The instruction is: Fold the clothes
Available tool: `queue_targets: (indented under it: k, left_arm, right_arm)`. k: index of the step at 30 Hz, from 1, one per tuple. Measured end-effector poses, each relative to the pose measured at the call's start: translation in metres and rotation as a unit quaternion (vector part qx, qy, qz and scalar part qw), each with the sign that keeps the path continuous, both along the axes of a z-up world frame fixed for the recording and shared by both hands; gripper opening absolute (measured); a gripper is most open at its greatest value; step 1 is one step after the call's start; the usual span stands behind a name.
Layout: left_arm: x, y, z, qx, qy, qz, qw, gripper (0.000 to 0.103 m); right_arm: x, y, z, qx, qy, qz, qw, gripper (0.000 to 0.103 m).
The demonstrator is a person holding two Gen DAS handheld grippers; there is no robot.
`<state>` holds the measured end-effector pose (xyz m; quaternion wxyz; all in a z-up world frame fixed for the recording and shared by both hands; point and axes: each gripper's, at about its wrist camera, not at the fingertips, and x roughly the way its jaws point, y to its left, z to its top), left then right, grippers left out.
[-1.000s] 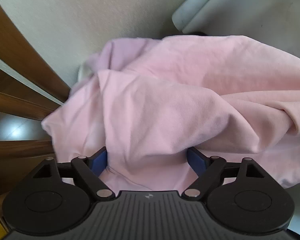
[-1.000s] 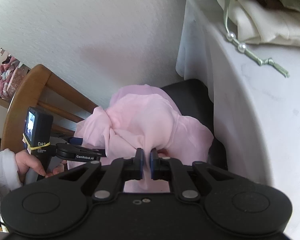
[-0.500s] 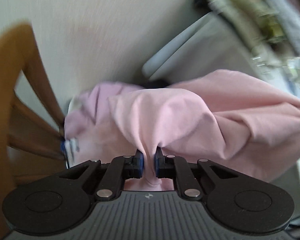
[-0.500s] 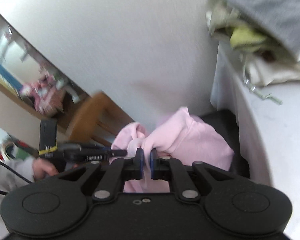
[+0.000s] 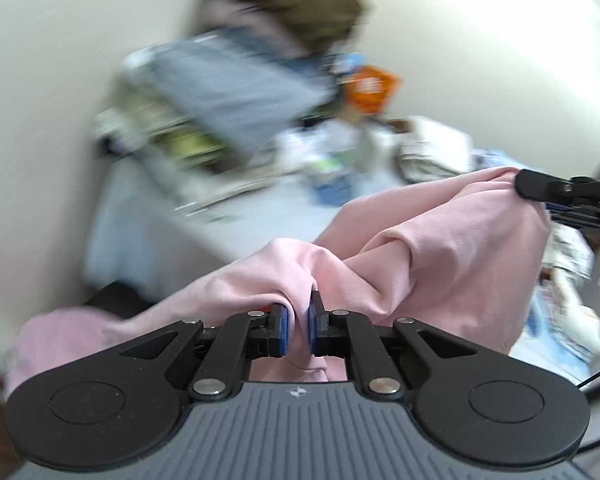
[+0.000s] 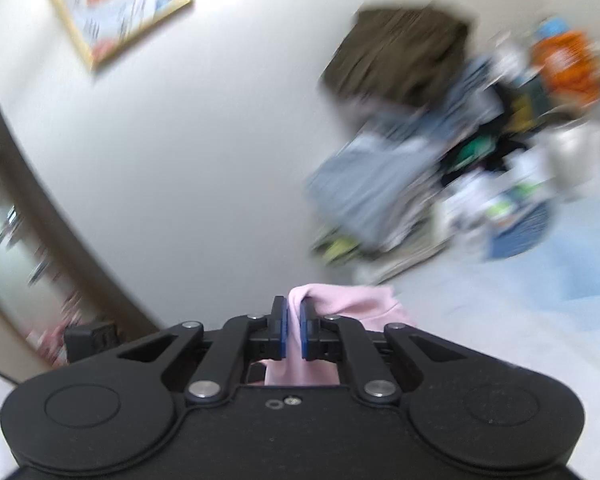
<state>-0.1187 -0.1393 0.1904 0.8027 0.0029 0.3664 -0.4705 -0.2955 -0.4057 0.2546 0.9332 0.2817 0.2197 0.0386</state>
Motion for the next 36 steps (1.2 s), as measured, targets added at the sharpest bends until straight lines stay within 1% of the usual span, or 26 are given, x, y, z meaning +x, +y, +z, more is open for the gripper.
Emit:
queue_targets:
  k: [3, 6, 7, 9, 10, 11, 13, 15, 17, 20, 23, 25, 31, 34, 36]
  left_arm:
    - [-0.030, -0.050, 0.015, -0.023, -0.015, -0.050, 0.9984, 0.008]
    - [-0.056, -0.105, 0.022, -0.031, -0.025, -0.103, 0.9938, 0.008]
    - [-0.063, -0.123, 0.021, -0.032, -0.025, -0.119, 0.9920, 0.008]
    - [-0.073, -0.158, 0.018, -0.030, -0.026, -0.151, 0.9877, 0.008]
    - [-0.077, -0.177, 0.013, -0.022, -0.033, -0.164, 0.9856, 0.008]
    - [-0.081, -0.196, 0.008, -0.013, -0.041, -0.177, 0.9833, 0.008]
    - [-0.083, -0.234, -0.009, 0.011, -0.050, -0.190, 0.9804, 0.008]
    - [-0.074, -0.269, -0.028, 0.036, -0.039, -0.199, 0.9787, 0.008]
    - [-0.071, -0.300, -0.048, 0.059, -0.038, -0.207, 0.9759, 0.008]
    - [-0.054, -0.341, -0.078, 0.089, -0.030, -0.220, 0.9709, 0.008]
    - [-0.029, -0.376, -0.104, 0.111, -0.011, -0.228, 0.9673, 0.008]
    - [-0.015, -0.399, -0.116, 0.119, -0.004, -0.237, 0.9642, 0.008]
    - [-0.004, -0.482, -0.124, 0.107, -0.024, -0.286, 0.9521, 0.007]
    - [0.001, -0.524, -0.128, 0.099, -0.036, -0.310, 0.9448, 0.007]
    - [0.009, -0.554, -0.128, 0.092, -0.034, -0.315, 0.9441, 0.007]
  right_arm:
    - [-0.060, -0.029, 0.018, -0.028, -0.029, -0.072, 0.997, 0.103]
    - [-0.121, -0.058, 0.036, -0.060, -0.052, -0.148, 0.986, 0.103]
    - [-0.135, -0.065, 0.040, -0.075, -0.052, -0.168, 0.982, 0.103]
    - [-0.147, -0.076, 0.037, -0.124, -0.031, -0.204, 0.971, 0.103]
    - [-0.149, -0.086, 0.032, -0.135, -0.016, -0.219, 0.966, 0.103]
    - [-0.146, -0.097, 0.023, -0.133, 0.000, -0.231, 0.964, 0.103]
    - [-0.136, -0.120, 0.000, -0.150, 0.044, -0.257, 0.954, 0.103]
    - [-0.126, -0.149, -0.026, -0.136, 0.089, -0.282, 0.946, 0.103]
    - [-0.119, -0.178, -0.053, -0.114, 0.128, -0.311, 0.935, 0.103]
    - [-0.108, -0.205, -0.083, -0.087, 0.173, -0.333, 0.923, 0.103]
    - [-0.109, -0.218, -0.097, -0.074, 0.215, -0.337, 0.914, 0.103]
    - [-0.108, -0.221, -0.097, -0.082, 0.229, -0.337, 0.909, 0.103]
    - [-0.113, -0.224, -0.089, -0.094, 0.255, -0.343, 0.899, 0.103]
    - [-0.111, -0.223, -0.095, -0.103, 0.285, -0.347, 0.888, 0.103]
    - [-0.110, -0.221, -0.104, -0.099, 0.308, -0.352, 0.878, 0.103]
